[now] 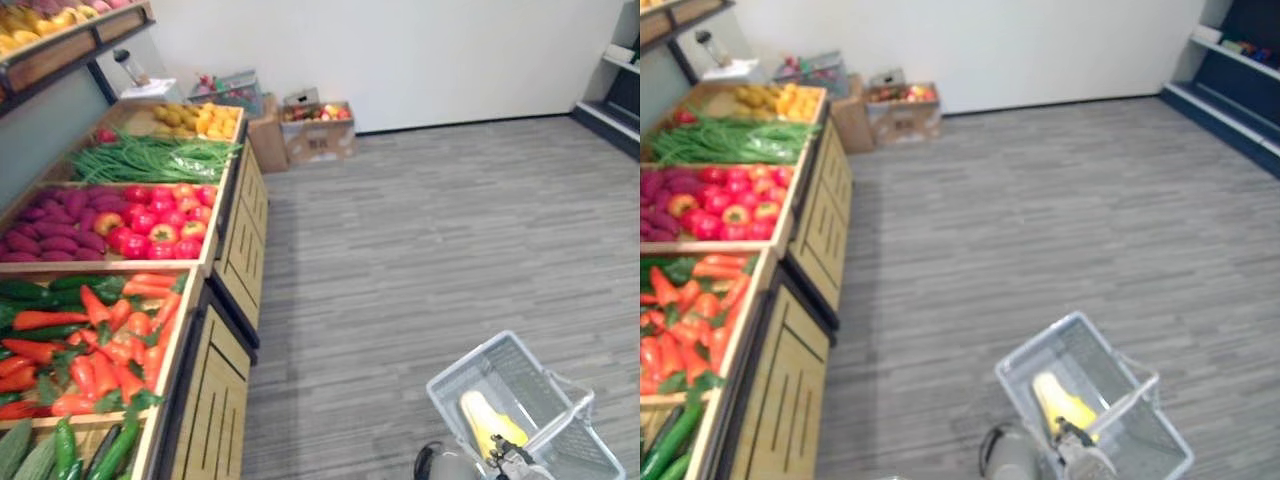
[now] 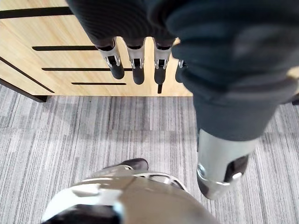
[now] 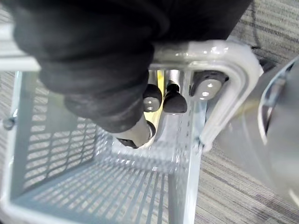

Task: Pick vegetable in the basket

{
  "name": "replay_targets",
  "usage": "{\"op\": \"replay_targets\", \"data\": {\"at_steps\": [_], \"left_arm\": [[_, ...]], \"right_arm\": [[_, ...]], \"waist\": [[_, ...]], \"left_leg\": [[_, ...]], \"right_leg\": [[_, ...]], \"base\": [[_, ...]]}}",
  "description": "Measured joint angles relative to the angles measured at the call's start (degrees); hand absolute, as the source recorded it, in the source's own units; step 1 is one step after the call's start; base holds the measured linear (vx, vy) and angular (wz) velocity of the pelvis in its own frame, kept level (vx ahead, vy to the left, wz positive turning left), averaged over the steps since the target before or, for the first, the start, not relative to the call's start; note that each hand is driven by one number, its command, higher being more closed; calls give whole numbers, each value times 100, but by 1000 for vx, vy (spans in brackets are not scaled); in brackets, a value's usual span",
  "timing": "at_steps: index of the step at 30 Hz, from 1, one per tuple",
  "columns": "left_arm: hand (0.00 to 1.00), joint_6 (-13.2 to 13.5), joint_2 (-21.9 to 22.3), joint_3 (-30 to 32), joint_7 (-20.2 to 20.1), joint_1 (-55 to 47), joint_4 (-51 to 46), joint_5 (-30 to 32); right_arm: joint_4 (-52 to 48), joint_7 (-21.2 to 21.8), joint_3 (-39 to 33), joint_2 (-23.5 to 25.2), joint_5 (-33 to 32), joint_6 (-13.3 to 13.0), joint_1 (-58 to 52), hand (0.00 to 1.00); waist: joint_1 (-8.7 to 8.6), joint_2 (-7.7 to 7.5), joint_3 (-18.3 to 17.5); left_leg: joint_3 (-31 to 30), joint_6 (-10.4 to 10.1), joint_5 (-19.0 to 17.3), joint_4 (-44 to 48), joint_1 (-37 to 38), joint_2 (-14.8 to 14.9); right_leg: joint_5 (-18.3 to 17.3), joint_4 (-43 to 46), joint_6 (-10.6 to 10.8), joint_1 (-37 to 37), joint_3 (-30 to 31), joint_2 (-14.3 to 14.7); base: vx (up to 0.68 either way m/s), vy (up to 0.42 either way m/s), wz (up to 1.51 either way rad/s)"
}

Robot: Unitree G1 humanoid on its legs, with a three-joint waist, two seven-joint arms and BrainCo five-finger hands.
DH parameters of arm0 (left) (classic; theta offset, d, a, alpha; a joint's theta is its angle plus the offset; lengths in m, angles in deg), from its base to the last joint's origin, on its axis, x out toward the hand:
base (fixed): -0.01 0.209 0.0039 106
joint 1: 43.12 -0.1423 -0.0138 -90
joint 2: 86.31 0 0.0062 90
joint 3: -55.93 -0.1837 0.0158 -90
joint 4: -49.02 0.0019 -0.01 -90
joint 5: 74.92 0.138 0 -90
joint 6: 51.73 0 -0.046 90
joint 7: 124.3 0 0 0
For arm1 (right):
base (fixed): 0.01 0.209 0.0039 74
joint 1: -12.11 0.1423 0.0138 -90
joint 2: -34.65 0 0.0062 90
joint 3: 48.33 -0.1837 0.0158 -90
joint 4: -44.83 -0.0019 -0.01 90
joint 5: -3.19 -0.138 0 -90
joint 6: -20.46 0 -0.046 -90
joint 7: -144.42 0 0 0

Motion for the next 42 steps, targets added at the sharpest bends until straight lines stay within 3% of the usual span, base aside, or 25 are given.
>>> {"op": "replay_targets", "data": {"at_steps": [2, 3, 5, 8, 10, 12, 13, 14, 15, 17, 20, 21, 22, 23, 24, 26, 29, 30, 32, 33, 34, 36, 39, 41, 42], "left_arm": [[0, -5, -121, 28, 6, 28, 1, 76], [0, -4, -84, 43, -4, 27, 2, 79], [0, -9, 50, 47, -6, 22, -4, 88], [0, -12, 87, 319, 18, -40, 4, 58], [0, 24, 135, 495, 66, -115, -3, -47], [0, 142, 183, 489, 163, -204, -4, -267], [0, 260, 171, 486, 269, -208, -22, -419], [0, 341, 166, 487, 312, -183, -52, -464], [0, 374, 167, 478, 313, -178, -99, -470], [0, 375, 75, 444, 357, -130, -210, -490], [0, 360, 75, 185, 521, -107, -297, -658], [0, 371, 116, 144, 558, -174, -304, -700], [0, 368, 126, 151, 565, -225, -300, -710], [0, 369, 148, 252, 567, -271, -228, -712], [0, 289, 111, 421, 567, -340, -171, -778], [0, 253, 120, 501, 556, -326, -129, -936], [0, 271, 268, 963, 533, -454, -2, -962], [0, 304, 347, 1130, 538, -505, 27, -974], [0, 469, 370, 1228, 588, -548, 109, -1050], [0, 526, 361, 1228, 642, -561, 112, -1048], [0, 668, 316, 1230, 769, -598, 104, -1030], [0, 932, 313, 1213, 969, -583, 85, -897], [0, 1134, 368, 1027, 1206, -423, 48, -821], [0, 1120, 347, 835, 1245, -274, 40, -838], [0, 1102, 352, 725, 1257, -175, 43, -839]], "right_arm": [[13, 10, -285, 256, -130, -10, -192, 100], [10, 0, -368, 279, -131, -17, -199, 100], [-43, -109, -511, 303, -188, -75, -257, 100], [-79, -161, -667, 313, -401, -106, -301, 100], [159, -170, -740, 312, -383, -118, -324, 100], [446, -146, -736, 232, -180, -134, -368, 100], [487, -137, -732, 189, 100, -158, -508, 100], [586, -130, -723, 150, 366, -153, -563, 100], [675, -131, -719, 149, 499, -153, -568, 100], [736, -150, -658, 115, 803, -83, -561, 100], [651, -160, -420, -38, 1038, -74, -362, 100], [629, -176, -318, -65, 1046, -60, -254, 100], [628, -216, -191, -62, 1055, -48, -194, 100], [619, -234, -56, 22, 1067, -8, -89, 100], [518, -218, 26, 126, 1026, 42, 33, 100], [456, -209, 67, 242, 962, 66, 163, 100], [457, -227, 283, 346, 887, 189, 245, 100], [455, -232, 284, 346, 889, 199, 276, 100], [401, -214, 218, 178, 975, 141, 339, 100], [398, -200, 218, 116, 1000, 129, 329, 100], [405, -203, 211, 83, 1000, 126, 309, 100], [426, -207, 43, 122, 991, 133, 311, 100], [373, -145, -64, 163, 995, 24, 388, 100], [347, -136, -145, 161, 978, 9, 429, 100], [352, -149, -228, 166, 909, 9, 408, 100]], "waist": [[21, -303, 127], [29, -247, 219], [6, -98, 279], [3, -118, 197], [18, -86, 97], [4, 59, -58], [-16, 145, -110], [-17, 201, -72], [-14, 189, -55], [19, 41, 33], [295, 2, 75], [341, 46, 71], [483, 72, 86], [620, -5, 100], [679, -34, 142], [641, -54, 288], [741, -16, 250], [782, 37, 209], [786, 31, 128], [781, -15, 77], [766, -142, -38], [750, -186, -97], [608, -110, -137], [453, -51, -130], [379, -11, -105]], "left_leg": [[-146, -467, -263, -1, 248, 31], [-147, -519, -310, 2, 374, 104], [-116, -458, -307, 209, 538, 384], [-197, -442, -355, 411, 773, 560], [-382, -355, -360, 781, 716, 733], [-663, -162, -159, 1883, 75, 1128], [-606, -93, 194, 2806, -457, 1486], [-378, -92, 265, 3783, -989, 1866], [-326, -111, 175, 4194, -1274, 1937], [-200, -237, -111, 4463, -1817, 1561], [786, -267, -143, 2652, -2152, 446], [1135, -260, 267, 1353, -2146, -61], [1151, 33, 829, 838, -2134, -264], [1195, 337, 997, 636, -2026, -334], [1212, 417, 979, 712, -2010, -414], [1351, 823, 686, 1464, -2225, -193], [1447, 734, 235, 1334, -1900, -304], [1443, 665, 118, 1081, -1786, -400], [1340, 643, 116, 566, -1402, -836], [1253, 670, 128, 481, -1323, -983], [1043, 702, 130, 341, -1157, -1231], [627, 753, 102, 246, -919, -1406], [-163, 758, 145, 72, -682, -1392], [-722, 762, 168, 102, -548, -1207], [-1197, 754, 167, 107, -503, -1009]], "right_leg": [[1311, -2138, 290, 377, 371, -4], [1551, -2155, 217, 511, 412, 113], [1081, -1234, -251, 414, 471, 264], [-95, 316, -247, 116, 449, 136], [-509, 654, -299, 155, 360, 162], [-608, 425, -401, 430, 79, 308], [-617, 60, -410, 743, -209, 431], [-571, -435, -336, 1192, -486, 603], [-542, -700, -294, 1455, -621, 663], [-392, -1409, -142, 2204, -1033, 681], [-212, -1910, -180, 2796, -1552, 617], [-203, -2008, -156, 2905, -1707, 656], [-189, -2105, -116, 2987, -1692, 741], [-135, -2252, -41, 3100, -1558, 791], [-62, -2508, 62, 3282, -1564, 818], [32, -2701, 109, 3510, -1549, 923], [40, -2259, 154, 3625, -1344, 773], [-44, -1825, 202, 3488, -1258, 649], [-259, 448, 166, 2795, -1120, -261], [-215, 1090, 151, 2615, -1035, -506], [-39, 2265, -100, 2295, -816, -893], [-32, 3387, -251, 1992, -658, -1111], [-283, 3413, -383, 1188, -337, -855], [-624, 2511, -258, 835, 147, -323], [-656, 1633, -241, 634, 705, 206]], "base": [[370, -391, 39], [371, -331, 29], [320, -208, 26], [415, -254, 16], [438, -234, 24], [392, -253, 44], [359, -248, 85], [356, -236, 96], [344, -208, 115], [302, -194, 99], [252, -45, 66], [237, 52, 41], [341, 40, 8], [367, -31, -6], [432, -73, 22], [374, -53, 62], [355, 115, 26], [214, 194, 1], [270, 257, 30], [295, 235, 70], [364, 166, 95], [330, 67, 108], [287, -99, 124], [298, -236, 172], [284, -280, 212]]}}
